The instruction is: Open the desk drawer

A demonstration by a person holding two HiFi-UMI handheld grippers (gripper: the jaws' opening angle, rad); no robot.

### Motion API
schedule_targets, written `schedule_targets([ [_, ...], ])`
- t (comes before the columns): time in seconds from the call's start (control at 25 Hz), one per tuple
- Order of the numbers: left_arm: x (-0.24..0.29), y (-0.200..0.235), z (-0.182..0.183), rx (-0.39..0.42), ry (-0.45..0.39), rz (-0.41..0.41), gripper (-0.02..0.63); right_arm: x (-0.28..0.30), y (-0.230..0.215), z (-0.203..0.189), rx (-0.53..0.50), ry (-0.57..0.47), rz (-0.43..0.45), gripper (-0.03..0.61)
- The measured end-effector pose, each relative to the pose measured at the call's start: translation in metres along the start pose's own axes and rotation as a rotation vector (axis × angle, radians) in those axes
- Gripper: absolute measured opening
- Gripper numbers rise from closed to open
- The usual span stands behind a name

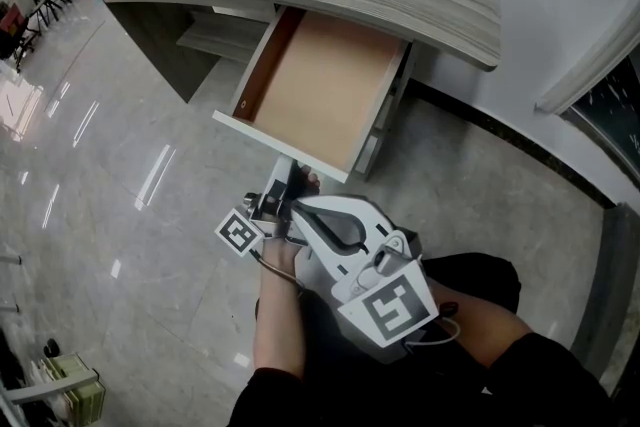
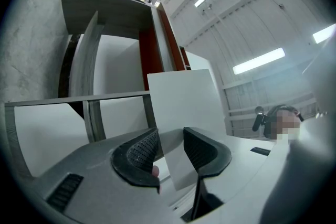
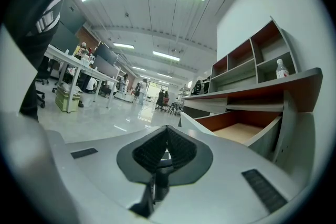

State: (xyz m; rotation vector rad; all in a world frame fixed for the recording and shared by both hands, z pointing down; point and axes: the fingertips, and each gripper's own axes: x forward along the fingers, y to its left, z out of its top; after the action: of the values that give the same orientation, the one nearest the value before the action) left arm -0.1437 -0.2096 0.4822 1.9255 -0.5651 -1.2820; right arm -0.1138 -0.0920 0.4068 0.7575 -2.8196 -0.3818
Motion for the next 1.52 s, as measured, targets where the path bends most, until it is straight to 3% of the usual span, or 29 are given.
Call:
schedule_targets([
  [0.56, -0.001, 0.002, -0.002, 0.011, 0.010, 0.008, 0.147, 0.001, 0.005, 0.000, -0.004, -0.005, 0.012, 0.006],
  [1.04, -0.016, 0.023, -0.007, -0.013, -0.007, 0.060, 0.140, 0.002, 0.010, -0.003, -0.007, 0.006, 0.026, 0.006],
  [1.52, -0.015, 0.026, -0.007, -0.010, 0.007, 0.030, 0.141, -0.001, 0.017, -0.011, -0.014, 0.022, 0.034, 0.006],
])
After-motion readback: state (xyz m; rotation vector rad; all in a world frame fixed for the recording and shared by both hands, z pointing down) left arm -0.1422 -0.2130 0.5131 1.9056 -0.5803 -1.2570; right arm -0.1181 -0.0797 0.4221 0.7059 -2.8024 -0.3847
